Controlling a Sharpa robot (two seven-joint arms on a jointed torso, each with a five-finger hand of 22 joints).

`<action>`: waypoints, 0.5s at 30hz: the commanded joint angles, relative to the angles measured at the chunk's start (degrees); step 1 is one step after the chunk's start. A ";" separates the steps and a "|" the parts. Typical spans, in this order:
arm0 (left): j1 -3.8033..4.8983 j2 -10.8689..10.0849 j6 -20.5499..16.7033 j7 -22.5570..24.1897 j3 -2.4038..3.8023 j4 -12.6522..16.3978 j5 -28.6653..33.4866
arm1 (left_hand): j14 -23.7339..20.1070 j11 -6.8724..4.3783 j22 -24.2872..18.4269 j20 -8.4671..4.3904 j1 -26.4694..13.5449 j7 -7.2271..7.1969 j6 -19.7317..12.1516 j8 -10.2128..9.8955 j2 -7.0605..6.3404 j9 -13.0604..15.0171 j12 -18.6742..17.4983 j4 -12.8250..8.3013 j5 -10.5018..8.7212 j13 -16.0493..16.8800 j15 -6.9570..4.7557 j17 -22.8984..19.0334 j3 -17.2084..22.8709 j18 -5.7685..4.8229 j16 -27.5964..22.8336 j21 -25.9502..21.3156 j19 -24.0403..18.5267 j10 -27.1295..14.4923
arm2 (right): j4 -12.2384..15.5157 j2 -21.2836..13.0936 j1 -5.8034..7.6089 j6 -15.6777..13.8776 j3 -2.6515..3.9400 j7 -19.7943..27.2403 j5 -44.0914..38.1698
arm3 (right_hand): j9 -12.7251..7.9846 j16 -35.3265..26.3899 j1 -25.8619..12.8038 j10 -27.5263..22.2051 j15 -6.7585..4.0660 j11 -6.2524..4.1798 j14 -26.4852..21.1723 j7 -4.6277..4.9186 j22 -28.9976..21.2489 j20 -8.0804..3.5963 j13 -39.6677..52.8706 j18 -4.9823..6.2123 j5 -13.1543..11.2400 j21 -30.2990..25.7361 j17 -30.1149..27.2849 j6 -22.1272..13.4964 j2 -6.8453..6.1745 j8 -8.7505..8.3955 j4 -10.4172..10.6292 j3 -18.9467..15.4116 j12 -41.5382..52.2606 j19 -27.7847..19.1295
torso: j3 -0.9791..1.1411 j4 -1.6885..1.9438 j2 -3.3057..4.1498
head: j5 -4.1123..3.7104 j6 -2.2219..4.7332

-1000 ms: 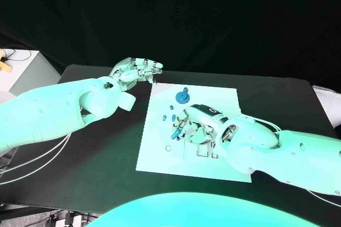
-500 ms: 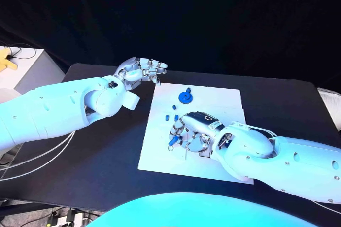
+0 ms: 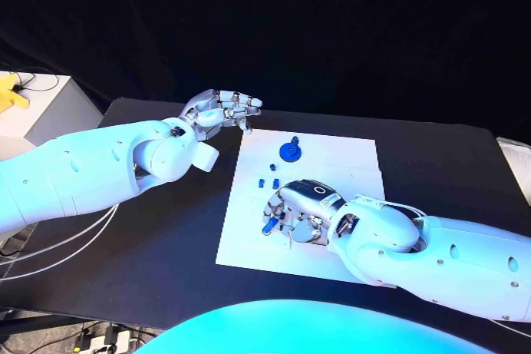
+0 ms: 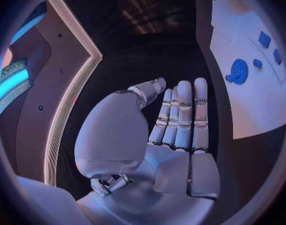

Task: Assemble the parts on the task board

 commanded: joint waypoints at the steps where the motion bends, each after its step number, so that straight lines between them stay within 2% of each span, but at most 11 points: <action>1: -0.01 0.14 1.02 0.22 0.04 0.08 -0.10 | -0.20 0.20 -0.05 -0.09 -0.14 0.07 -0.27 0.21 0.36 -0.04 -0.17 0.11 -0.04 -0.06 0.13 -0.05 -0.30 0.84 -0.34 -0.35 0.50 -0.35 | -0.35 0.39 -0.22 1.59 -0.05 -1.20 -2.69 | 0.08 0.30 -0.56 2.49 -0.45 -2.02 1.74 0.55 3.65 -0.16 0.07 -0.45 0.37 -0.31 0.02 0.03 -0.04 0.18 -0.02 0.22 -0.05 -0.16 | -0.04 -0.03 -0.02 | 0.05 0.01; 15: -0.02 0.12 1.01 0.15 0.04 0.09 -0.10 | -0.20 0.20 -0.05 -0.09 -0.14 0.07 -0.27 0.21 0.36 -0.04 -0.17 0.11 -0.04 -0.06 0.13 -0.05 -0.30 0.84 -0.34 -0.35 0.50 -0.35 | -1.72 1.25 -0.72 2.95 -0.18 -2.68 -4.58 | 0.12 0.28 -0.67 2.51 -0.45 -2.02 1.73 0.55 3.65 -0.15 0.10 -0.44 0.35 -0.35 -0.04 0.03 -0.04 0.21 -0.09 0.25 -0.08 -0.18 | -0.08 0.00 -0.02 | 0.10 0.01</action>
